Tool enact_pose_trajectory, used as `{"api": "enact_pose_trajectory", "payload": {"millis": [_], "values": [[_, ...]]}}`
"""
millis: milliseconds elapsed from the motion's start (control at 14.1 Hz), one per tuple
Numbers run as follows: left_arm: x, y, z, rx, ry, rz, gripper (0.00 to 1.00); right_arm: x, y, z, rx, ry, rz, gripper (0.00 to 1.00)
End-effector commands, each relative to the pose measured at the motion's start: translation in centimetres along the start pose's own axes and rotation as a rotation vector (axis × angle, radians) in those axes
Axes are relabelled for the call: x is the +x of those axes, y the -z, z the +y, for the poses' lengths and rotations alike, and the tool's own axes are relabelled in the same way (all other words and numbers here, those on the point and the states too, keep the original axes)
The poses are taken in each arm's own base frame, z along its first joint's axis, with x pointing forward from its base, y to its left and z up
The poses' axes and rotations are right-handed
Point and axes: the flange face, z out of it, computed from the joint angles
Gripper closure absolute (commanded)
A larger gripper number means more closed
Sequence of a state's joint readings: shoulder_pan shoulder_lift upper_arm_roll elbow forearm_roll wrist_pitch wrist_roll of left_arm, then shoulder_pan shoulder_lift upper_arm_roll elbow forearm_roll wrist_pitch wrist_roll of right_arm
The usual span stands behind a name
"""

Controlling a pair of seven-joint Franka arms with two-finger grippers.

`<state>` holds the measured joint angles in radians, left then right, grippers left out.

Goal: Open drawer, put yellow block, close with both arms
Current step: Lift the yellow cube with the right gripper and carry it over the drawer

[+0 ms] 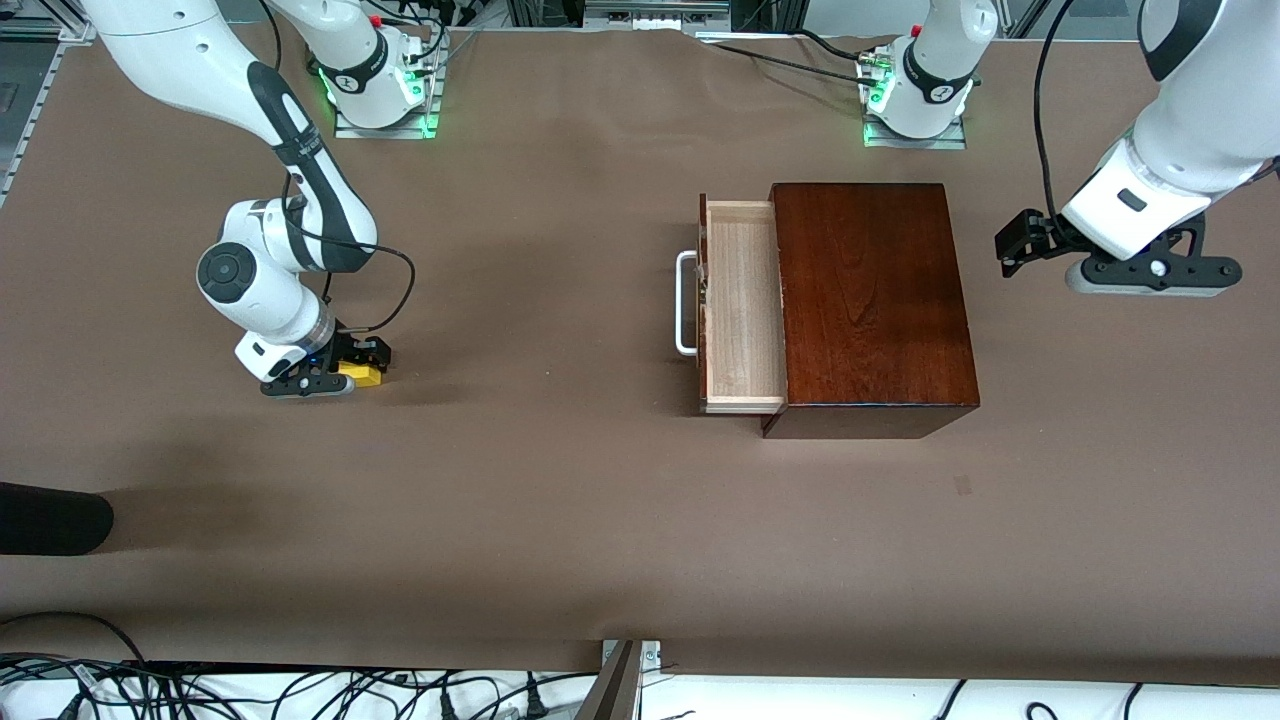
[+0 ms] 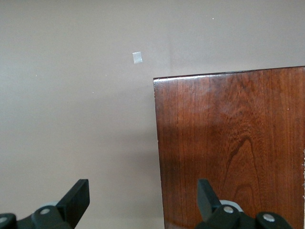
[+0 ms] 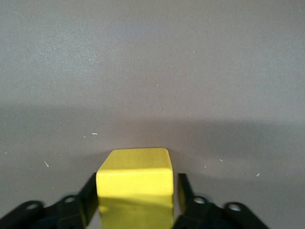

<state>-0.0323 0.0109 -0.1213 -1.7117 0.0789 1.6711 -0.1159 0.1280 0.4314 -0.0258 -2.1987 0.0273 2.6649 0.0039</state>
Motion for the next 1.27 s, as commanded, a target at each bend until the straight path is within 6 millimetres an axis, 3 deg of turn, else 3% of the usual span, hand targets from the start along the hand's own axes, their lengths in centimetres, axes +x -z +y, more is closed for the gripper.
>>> {"api": "enact_pose_trajectory", "payload": {"millis": [0, 142, 283, 354, 708, 920, 1062, 1203], "values": [[2.0, 0.2, -0.4, -0.025, -0.013, 0.007, 0.0, -0.1, 0.1, -0.3, 0.004, -0.008, 0.014, 0.77], [2.3, 0.7, -0.2, -0.027, -0.017, 0.018, 0.0, 0.3, 0.8, -0.2, 0.004, 0.004, 0.022, 0.97], [2.2, 0.7, -0.3, -0.026, -0.016, 0.011, 0.0, 1.3, 3.3, -0.6, 0.007, 0.027, 0.014, 0.99], [2.1, 1.0, -0.6, -0.018, -0.014, 0.014, 0.0, 2.0, 4.8, -1.9, 0.017, 0.047, -0.015, 0.99], [2.3, 0.7, -0.7, -0.018, -0.036, 0.014, 0.0, 7.0, 15.1, -6.3, 0.041, 0.123, -0.043, 0.99], [2.7, 0.0, -0.2, -0.018, -0.045, 0.004, 0.0, 8.2, 21.0, -12.4, 0.05, 0.231, -0.075, 0.99], [2.8, 0.3, -0.4, -0.019, -0.041, 0.012, 0.0, 7.4, 25.0, -18.5, 0.048, 0.331, -0.092, 0.99], [2.8, 0.5, -0.5, -0.017, -0.039, 0.015, 0.0, 6.0, 27.6, -24.2, 0.027, 0.438, -0.072, 0.99]]}}
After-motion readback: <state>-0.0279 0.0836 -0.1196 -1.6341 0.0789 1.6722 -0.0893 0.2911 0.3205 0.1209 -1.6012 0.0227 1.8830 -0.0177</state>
